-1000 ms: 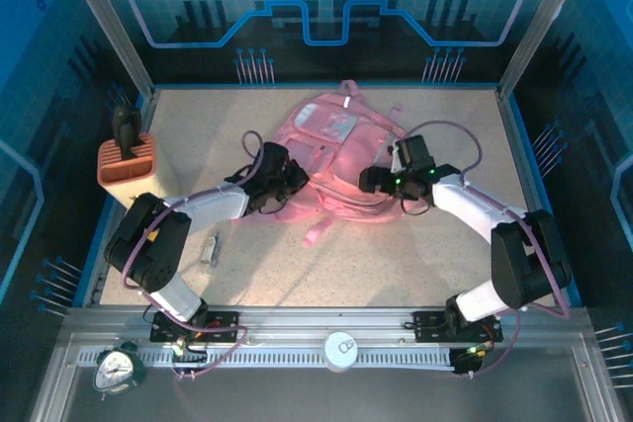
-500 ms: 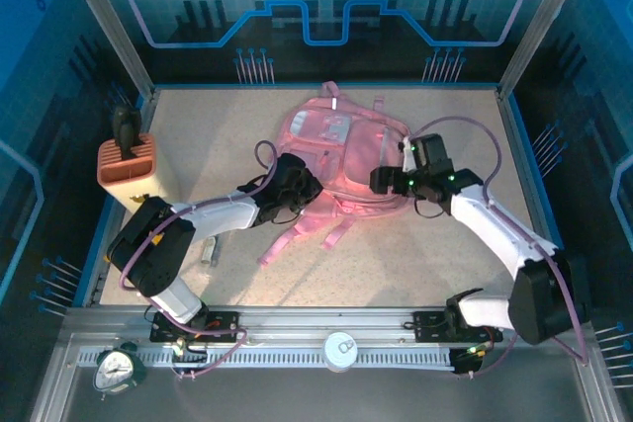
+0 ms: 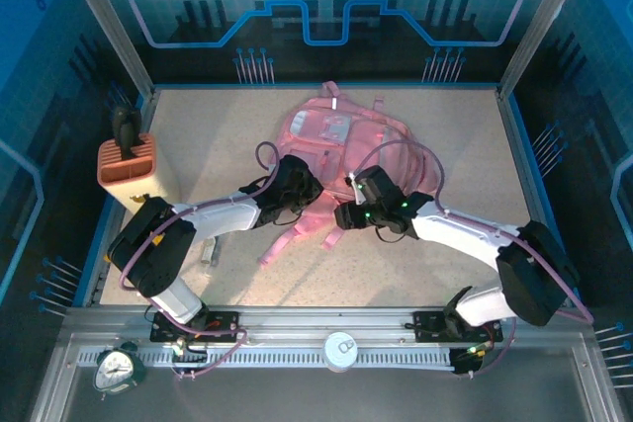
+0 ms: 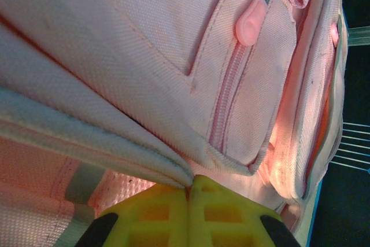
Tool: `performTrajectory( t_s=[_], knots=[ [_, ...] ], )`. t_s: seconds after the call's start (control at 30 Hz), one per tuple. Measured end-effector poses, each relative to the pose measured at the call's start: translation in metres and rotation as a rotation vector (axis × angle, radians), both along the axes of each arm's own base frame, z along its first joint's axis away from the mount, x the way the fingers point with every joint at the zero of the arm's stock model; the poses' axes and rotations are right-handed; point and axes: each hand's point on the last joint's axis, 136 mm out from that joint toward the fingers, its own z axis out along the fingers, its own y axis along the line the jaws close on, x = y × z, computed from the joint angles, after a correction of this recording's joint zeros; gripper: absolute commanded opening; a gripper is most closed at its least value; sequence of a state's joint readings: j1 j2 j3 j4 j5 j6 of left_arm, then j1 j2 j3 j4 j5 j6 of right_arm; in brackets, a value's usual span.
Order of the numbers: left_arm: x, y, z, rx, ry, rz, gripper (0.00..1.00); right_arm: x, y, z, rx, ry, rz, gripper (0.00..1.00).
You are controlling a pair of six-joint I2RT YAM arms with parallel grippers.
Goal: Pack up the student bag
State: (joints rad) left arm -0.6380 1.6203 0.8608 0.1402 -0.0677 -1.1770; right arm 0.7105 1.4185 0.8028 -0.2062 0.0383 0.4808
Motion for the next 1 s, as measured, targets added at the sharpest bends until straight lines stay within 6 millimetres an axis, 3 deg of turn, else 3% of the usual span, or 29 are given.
performTrajectory(
  t_s=[0.43, 0.73, 1.0],
  knots=[
    [0.000, 0.000, 0.000, 0.000, 0.000, 0.000, 0.00, 0.032, 0.010, -0.019, -0.070, -0.086, -0.079, 0.38],
    [0.002, 0.003, 0.000, 0.011, -0.007, 0.014, 0.00, 0.044, 0.019, -0.028, -0.115, -0.099, -0.078, 0.30],
    [0.002, 0.003, 0.000, 0.017, -0.009, 0.014, 0.00, 0.046, 0.018, -0.029, -0.151, -0.126, -0.071, 0.15]
  ],
)
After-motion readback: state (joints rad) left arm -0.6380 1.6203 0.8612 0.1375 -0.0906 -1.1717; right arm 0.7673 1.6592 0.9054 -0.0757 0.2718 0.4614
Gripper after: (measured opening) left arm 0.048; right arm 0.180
